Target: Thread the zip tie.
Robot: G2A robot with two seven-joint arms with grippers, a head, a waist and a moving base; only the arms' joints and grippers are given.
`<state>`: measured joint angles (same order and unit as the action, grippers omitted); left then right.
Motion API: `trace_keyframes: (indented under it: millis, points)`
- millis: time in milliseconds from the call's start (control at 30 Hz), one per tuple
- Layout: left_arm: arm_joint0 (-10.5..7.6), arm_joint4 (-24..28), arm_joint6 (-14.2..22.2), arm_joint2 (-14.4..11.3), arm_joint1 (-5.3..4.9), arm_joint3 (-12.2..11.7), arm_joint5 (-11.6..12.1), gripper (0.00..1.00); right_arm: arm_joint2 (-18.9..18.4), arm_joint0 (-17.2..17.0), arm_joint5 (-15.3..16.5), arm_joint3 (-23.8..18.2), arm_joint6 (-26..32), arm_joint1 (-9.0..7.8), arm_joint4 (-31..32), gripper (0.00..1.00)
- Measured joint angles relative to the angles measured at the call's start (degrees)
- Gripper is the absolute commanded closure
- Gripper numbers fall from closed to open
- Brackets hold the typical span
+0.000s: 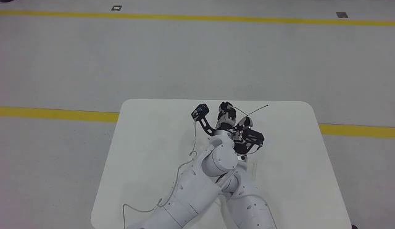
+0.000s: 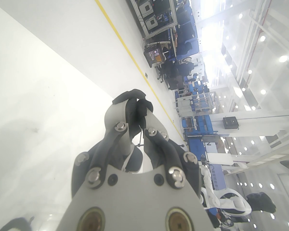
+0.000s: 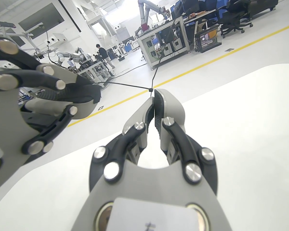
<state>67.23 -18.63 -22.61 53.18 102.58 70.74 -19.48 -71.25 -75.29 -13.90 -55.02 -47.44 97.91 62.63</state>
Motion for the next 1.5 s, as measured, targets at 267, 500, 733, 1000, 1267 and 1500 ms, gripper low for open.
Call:
trace_keyframes:
  millis: [267,500,733,1000,1267,1500]
  points:
    - [0.0,0.0,0.0,0.0,0.0,0.0,0.0,1.0,-0.1,-0.1,-0.4,-0.4,0.4,0.08,-0.7,1.0]
    - [0.0,0.0,0.0,0.0,0.0,0.0,0.0,1.0,-0.5,-0.5,-0.3,-1.3,0.6,-0.04,-0.7,1.0]
    - [0.0,0.0,0.0,0.0,0.0,0.0,0.0,1.0,-0.4,-0.4,-0.8,-1.1,0.9,0.04,-0.7,1.0]
    - [0.0,0.0,0.0,0.0,0.0,0.0,0.0,1.0,-1.5,-1.8,-0.1,-3.9,0.9,-0.2,-1.6,1.0]
    - [0.0,0.0,0.0,0.0,0.0,0.0,0.0,1.0,-3.0,-3.6,0.1,-8.3,2.2,-0.57,-2.5,1.0]
    - [0.0,0.0,0.0,0.0,0.0,0.0,0.0,1.0,-4.7,-4.7,-0.6,-12.0,3.4,-0.77,-4.6,1.0]
